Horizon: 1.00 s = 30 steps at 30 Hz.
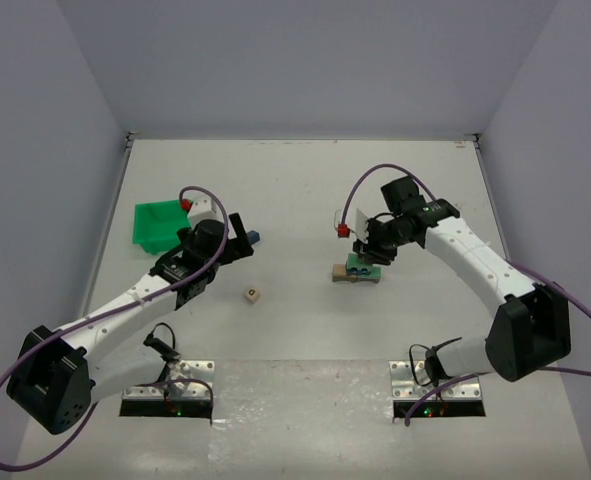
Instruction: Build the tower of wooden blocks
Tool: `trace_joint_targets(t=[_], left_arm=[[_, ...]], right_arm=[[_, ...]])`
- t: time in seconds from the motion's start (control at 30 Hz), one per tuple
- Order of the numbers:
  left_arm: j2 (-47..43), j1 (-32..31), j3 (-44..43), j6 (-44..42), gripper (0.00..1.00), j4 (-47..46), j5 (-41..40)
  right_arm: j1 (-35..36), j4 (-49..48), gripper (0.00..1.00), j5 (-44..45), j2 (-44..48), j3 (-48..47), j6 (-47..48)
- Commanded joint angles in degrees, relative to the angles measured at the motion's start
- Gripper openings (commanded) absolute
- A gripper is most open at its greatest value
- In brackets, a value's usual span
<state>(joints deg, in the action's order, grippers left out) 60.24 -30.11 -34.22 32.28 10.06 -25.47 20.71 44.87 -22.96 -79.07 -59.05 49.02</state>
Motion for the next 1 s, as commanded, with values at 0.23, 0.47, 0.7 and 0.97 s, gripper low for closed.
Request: trace_joint_targets(t=[0.23,0.47,0.7,0.97], left_arm=[[0.2,-0.6,-2.6,-0.9,1.0,-1.9,0.0],[0.1,-0.5,-2.6,-1.2,1.0,-1.7,0.3],[0.0,-0.6,-2.6,-1.2,1.0,-1.7,0.4],[0.0,-0.6,-2.7,-1.2,1.0,-1.4,0.2]], right_arm=[[-0.2,-3.3,0.18,-0.2,-1.0,-0.2,0.2],[-0.2,-2.4,0.19,-0.2,-1.2,-0.1,1.1],[-0.2,-2.6,0.2,-0.1,-1.4,-0.2,0.8],[-0.2,-2.2,0.22,-0.2,-1.6,-0.3,1.0]])
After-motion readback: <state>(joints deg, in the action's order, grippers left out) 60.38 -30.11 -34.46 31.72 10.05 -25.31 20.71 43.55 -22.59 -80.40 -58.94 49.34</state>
